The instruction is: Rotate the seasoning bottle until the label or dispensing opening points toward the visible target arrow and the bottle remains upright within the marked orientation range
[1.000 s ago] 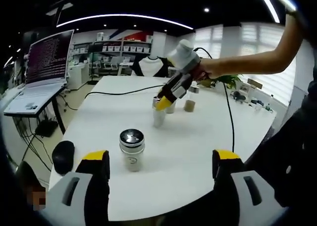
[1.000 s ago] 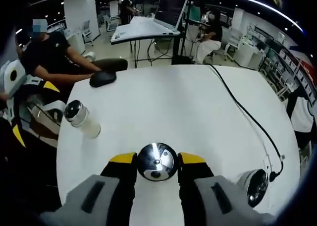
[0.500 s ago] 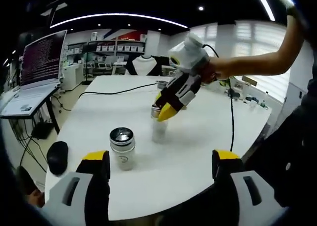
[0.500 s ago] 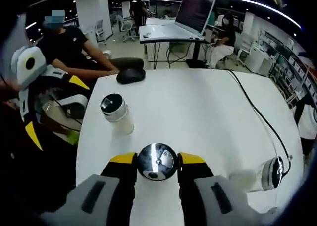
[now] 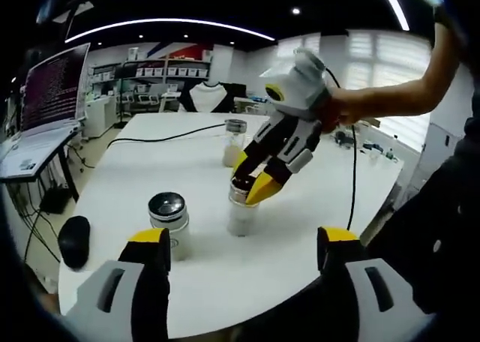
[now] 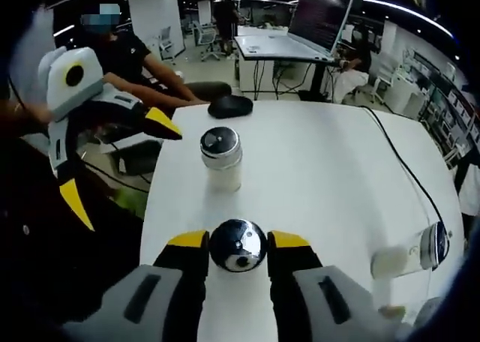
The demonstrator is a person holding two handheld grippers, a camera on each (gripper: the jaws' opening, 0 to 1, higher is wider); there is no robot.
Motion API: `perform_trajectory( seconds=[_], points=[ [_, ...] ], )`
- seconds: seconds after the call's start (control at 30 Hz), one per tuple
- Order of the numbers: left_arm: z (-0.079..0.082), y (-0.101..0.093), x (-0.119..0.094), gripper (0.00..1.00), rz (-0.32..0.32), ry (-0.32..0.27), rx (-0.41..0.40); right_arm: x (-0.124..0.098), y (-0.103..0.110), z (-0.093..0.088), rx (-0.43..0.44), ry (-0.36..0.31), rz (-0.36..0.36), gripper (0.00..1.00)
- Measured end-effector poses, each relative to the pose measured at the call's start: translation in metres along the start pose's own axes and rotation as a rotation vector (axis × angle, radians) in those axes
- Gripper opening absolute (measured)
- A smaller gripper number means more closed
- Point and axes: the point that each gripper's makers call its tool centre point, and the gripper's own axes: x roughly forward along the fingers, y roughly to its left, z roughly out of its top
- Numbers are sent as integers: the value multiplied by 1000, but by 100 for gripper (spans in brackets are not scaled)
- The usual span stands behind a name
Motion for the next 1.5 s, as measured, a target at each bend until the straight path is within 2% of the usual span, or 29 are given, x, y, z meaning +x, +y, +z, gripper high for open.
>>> perform_trajectory(
  seconds=[0.23,0.47,0.57,0.83,1.0,1.1,1.5],
  points=[
    [-2,-9,10,85,-38,14,6,-1,5,-1,2,-9,-2,27],
    [-6,-15,22,82,-75,36,30,-3,17,2,-73,-5,12,27],
    [-7,-16,26,81,-85,44,38,-3,23,2,-109,3,43,27],
    [-16,-26,35,79,-129,80,65,-6,55,4,-268,12,169,27],
    [-24,-34,40,76,-169,111,99,-5,70,1,-349,16,224,27],
    [-27,-37,43,75,-188,126,118,-6,75,1,-367,17,241,27],
    [-41,-37,66,55,-261,124,189,-5,75,0,-379,21,248,27]
  ],
)
